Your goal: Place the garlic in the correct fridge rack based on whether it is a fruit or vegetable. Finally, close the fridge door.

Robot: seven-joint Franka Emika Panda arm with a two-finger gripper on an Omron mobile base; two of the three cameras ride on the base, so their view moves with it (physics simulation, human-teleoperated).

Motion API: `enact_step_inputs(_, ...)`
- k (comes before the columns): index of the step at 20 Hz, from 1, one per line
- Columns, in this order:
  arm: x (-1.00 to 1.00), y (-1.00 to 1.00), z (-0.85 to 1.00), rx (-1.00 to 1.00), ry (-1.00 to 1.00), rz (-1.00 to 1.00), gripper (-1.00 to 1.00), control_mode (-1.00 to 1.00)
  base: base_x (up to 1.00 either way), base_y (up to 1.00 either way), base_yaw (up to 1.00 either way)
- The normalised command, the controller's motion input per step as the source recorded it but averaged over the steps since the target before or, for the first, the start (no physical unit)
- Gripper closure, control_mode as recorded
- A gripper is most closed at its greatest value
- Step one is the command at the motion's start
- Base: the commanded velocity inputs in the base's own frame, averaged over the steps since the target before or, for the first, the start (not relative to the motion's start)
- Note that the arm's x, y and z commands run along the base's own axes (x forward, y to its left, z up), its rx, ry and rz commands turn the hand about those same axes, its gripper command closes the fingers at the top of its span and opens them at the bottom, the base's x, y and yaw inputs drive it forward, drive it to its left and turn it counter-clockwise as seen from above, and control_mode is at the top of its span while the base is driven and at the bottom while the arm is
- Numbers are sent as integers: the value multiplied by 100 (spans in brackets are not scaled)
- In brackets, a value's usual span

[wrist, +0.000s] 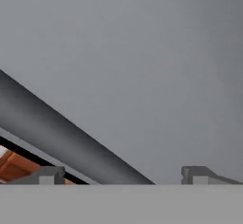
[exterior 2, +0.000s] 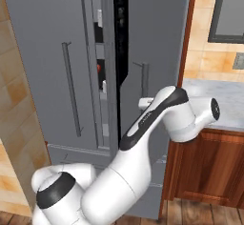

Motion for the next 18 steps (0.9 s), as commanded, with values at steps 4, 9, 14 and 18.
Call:
enact_step_inputs(4, 30, 100, 23, 0, -10, 0, -100, -100, 0, 0, 0)
enact_step_inputs(9, 31, 100, 31, -1, -12, 0, -100, -100, 0, 0, 0)
enact_step_inputs(14, 40, 88, 44, -1, -10, -2, -100, -100, 0, 0, 0)
enact_step_inputs(18, 45, 57, 52, 0, -7, -4, -100, -100, 0, 0, 0)
